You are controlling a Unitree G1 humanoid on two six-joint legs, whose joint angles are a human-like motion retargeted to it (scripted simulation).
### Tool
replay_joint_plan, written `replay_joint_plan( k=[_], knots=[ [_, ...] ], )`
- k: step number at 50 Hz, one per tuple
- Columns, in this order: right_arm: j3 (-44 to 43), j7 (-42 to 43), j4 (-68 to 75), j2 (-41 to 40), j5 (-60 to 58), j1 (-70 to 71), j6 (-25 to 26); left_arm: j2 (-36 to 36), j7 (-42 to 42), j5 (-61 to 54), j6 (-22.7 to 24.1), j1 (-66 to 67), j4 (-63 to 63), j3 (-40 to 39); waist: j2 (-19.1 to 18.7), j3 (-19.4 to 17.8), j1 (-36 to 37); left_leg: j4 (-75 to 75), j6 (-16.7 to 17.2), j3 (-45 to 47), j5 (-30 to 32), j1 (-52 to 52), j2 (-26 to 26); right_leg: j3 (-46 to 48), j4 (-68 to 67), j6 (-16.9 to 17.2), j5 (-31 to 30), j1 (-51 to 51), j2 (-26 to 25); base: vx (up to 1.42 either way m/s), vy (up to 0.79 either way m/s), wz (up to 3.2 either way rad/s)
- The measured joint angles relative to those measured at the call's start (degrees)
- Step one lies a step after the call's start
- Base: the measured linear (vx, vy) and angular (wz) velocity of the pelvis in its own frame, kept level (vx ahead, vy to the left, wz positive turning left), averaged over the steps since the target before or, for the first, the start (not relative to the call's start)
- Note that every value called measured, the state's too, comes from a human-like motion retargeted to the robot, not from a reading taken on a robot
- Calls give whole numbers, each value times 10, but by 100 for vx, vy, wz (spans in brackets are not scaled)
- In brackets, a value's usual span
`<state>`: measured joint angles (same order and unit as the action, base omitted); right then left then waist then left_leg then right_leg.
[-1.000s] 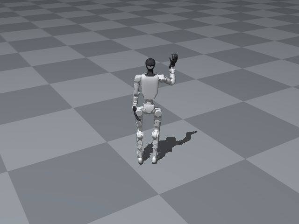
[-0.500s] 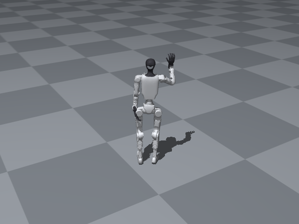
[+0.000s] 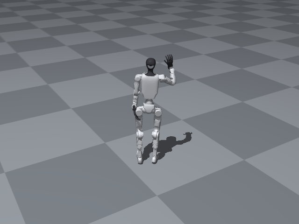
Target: In place motions
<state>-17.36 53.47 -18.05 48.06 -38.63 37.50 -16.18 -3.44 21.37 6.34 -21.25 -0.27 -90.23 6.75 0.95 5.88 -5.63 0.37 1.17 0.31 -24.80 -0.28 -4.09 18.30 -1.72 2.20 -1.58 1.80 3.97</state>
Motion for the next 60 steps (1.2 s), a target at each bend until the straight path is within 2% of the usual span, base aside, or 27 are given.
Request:
replay_joint_plan(
  k=[4, 7, 13, 17, 20, 25, 28, 30, 37, 40, 44, 50, 54, 57, 60],
  knots=[
    [16, -5, -22, 30, -37, 0, -34, 1, 0, -1, 0, -4, 4, 4, 0, 0, 1, 0, 0, -1, 0, -1, 0, 1, 0, 0, 0, -1, 0, 0, 0, 0],
    [19, -9, -29, 38, -50, -2, -40, 3, -1, -3, 1, -7, 8, 6, 1, -2, 2, 1, 1, -2, 1, -1, 0, 2, 0, 0, 0, -2, 0, 0, 0, 0],
    [4, -23, -3, 2, -12, -5, 20, 6, -1, -4, 3, -8, 11, 9, 3, -5, 5, 1, 1, -5, 2, 0, 0, 5, 0, 0, 1, -5, 1, 0, 0, 0],
    [1, -34, 29, -49, 70, 2, 66, 5, -1, -4, 5, -4, 7, 9, 4, -4, 3, -1, 2, -10, 2, 2, -1, 9, 1, 0, 1, -5, 2, 0, 0, 6],
    [4, -46, 46, -84, 145, 9, 79, 6, -4, -11, 7, 0, 5, 4, 4, -3, -14, -6, 2, -26, 1, 7, -3, 25, 1, 2, 3, -7, 5, -1, 0, 46],
    [7, -66, 42, -96, 193, 10, 57, 5, -3, -20, 7, 2, 3, -4, 3, -1, -45, -9, 7, -51, 0, 11, -5, 51, 0, 4, 6, -10, 14, 0, 1, 47],
    [12, -41, 25, -78, 145, 3, 44, 2, -1, -18, 5, 2, 2, -4, 0, -3, -39, -7, 4, -43, 2, 8, -5, 43, 0, 3, 5, -9, 10, 0, 2, -35],
    [15, -21, 9, -63, 94, -2, 40, 1, 0, -13, 1, -1, 0, -2, -2, -8, -5, 0, 3, -8, 3, 1, 1, 9, 0, 0, 0, -4, 2, 1, 4, -116],
    [21, 8, -37, -26, -19, -33, 6, 4, 3, -5, 0, -2, 4, 6, -9, -13, -2, 1, 3, -5, 3, 1, 2, 7, 0, 0, -1, -5, 1, -2, 7, -11],
    [21, 5, -35, -43, 4, -64, -1, 7, 1, -5, 1, -4, 6, 7, -10, -15, 2, 1, 2, -6, 4, 1, 0, 7, 1, -1, -1, -6, 1, -4, 9, 2],
    [24, -20, 2, -106, 64, -135, -16, 8, -2, -5, 1, -4, 6, 10, -7, -14, 4, 0, 1, -12, 6, 1, -2, 12, 2, -1, 0, -9, 2, -3, 5, 10],
    [75, -143, 150, -228, 125, -257, -46, 11, -7, -5, 4, -1, 6, 7, -7, -16, 6, -2, 0, -17, 6, 6, -3, 16, 2, -2, 2, -14, -1, -5, 5, 5],
    [111, -294, 325, -288, 115, -319, -44, 11, -9, -8, 5, 0, 6, 2, -6, -20, 5, -2, 0, -21, 7, 8, -3, 20, 3, -2, 3, -18, -1, -4, 4, 7],
    [127, -439, 500, -318, 79, -341, 8, 10, -6, -10, 4, 2, 4, 2, -6, -22, 4, -2, 1, -24, 8, 8, -3, 23, 3, -2, 3, -20, -1, 0, 0, 0],
    [136, -588, 709, -340, -8, -342, 105, 10, -5, -9, 2, 2, 1, 3, -8, -23, 5, -2, 3, -25, 9, 7, -2, 23, 4, -2, 4, -20, -1, -1, 2, 2]
  ],
)
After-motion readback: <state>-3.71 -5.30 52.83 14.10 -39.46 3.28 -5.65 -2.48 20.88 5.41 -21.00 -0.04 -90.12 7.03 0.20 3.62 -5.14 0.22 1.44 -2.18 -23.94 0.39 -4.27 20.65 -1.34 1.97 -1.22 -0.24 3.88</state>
